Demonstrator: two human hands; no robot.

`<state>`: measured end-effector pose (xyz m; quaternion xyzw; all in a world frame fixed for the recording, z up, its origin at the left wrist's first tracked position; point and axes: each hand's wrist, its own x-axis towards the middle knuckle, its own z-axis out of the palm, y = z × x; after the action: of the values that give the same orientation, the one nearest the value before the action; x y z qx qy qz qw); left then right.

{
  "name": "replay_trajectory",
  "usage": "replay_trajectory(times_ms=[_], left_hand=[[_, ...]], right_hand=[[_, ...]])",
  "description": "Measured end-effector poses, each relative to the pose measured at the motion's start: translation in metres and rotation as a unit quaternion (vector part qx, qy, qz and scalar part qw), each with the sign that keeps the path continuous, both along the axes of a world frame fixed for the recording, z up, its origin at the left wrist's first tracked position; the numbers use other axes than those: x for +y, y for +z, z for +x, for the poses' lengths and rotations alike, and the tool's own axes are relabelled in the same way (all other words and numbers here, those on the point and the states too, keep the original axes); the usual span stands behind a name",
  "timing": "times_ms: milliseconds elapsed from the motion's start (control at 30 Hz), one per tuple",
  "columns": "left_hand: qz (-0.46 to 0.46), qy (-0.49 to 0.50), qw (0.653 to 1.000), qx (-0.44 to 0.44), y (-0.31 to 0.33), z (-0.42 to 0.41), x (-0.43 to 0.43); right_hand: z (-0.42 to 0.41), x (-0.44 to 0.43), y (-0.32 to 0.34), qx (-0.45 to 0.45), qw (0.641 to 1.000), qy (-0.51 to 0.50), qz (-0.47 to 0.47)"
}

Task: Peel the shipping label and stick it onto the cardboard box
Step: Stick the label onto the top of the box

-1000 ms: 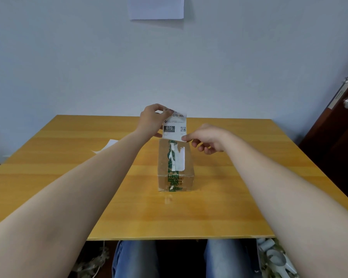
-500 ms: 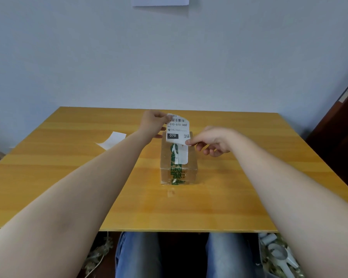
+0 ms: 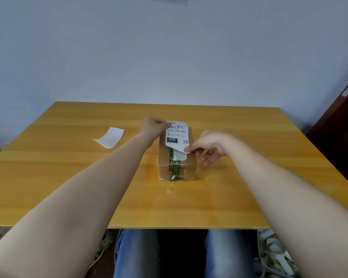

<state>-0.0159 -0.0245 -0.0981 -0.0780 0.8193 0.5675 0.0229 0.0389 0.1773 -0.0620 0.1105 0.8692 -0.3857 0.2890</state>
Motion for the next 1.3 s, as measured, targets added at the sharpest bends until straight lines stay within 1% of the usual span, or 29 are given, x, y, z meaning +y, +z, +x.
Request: replay_trajectory(times_ms=[467, 733, 1000, 1300], left_hand=[[0.0, 0.001, 1.0, -0.026, -0.021, -0.01, -0.002], [-0.022, 0.004, 1.0, -0.015, -0.028, -0.016, -0.001], [0.0, 0.014, 1.0, 0.002, -0.041, -0.019, -0.003], [0.001, 0.016, 1.0, 0.005, -0.044, -0.021, -0.004]], right_hand=[[-0.003, -0.001, 0.001, -0.001, 0.999, 0.011, 0.032], [-0.005, -0.004, -0.004, 0.001, 0.999, 0.013, 0.038], [-0.004, -0.004, -0.005, 0.006, 0.999, 0.014, 0.033], [-0.005, -0.006, -0.007, 0.011, 0.999, 0.019, 0.045]])
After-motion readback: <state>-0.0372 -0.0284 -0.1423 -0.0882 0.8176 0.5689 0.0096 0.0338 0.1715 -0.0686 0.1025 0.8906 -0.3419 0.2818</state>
